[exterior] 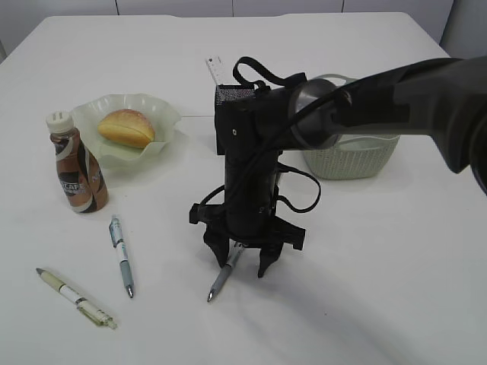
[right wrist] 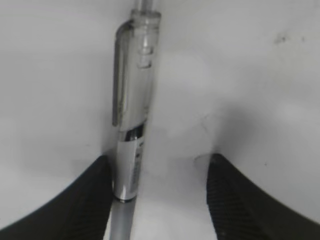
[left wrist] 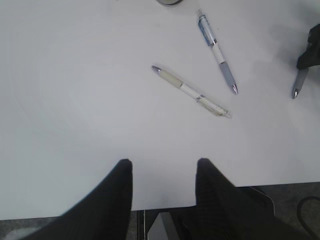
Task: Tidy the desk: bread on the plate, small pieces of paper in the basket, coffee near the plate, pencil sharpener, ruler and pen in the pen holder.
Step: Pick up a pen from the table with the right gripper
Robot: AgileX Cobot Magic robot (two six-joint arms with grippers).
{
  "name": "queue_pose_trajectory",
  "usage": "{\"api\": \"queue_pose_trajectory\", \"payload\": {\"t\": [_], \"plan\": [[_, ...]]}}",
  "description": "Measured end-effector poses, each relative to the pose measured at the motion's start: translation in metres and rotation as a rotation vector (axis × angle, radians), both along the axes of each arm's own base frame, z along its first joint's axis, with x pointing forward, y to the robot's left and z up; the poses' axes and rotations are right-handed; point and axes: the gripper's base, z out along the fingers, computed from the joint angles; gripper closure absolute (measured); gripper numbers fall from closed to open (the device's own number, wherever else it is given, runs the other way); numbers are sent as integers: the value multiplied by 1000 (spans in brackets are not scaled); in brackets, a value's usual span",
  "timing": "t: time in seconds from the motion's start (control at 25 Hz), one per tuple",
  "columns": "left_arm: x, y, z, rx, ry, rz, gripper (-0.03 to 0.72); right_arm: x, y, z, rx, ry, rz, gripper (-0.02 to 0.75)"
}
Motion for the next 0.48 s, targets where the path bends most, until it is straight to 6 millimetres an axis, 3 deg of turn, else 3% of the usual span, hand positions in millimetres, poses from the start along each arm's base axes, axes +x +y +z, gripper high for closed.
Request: {"api": "queue_pose_trajectory", "payload": {"t": [0.08,0.28,0.48], "plan": [[0,0,0,0,0,0,381,0,0,0,2,-3,0,309],[0,0,0,1,0,0,381,2,2,1,15,-14,-4,645],[0,0,0,1,0,0,381,0,1,1,6,0,44,665]]}}
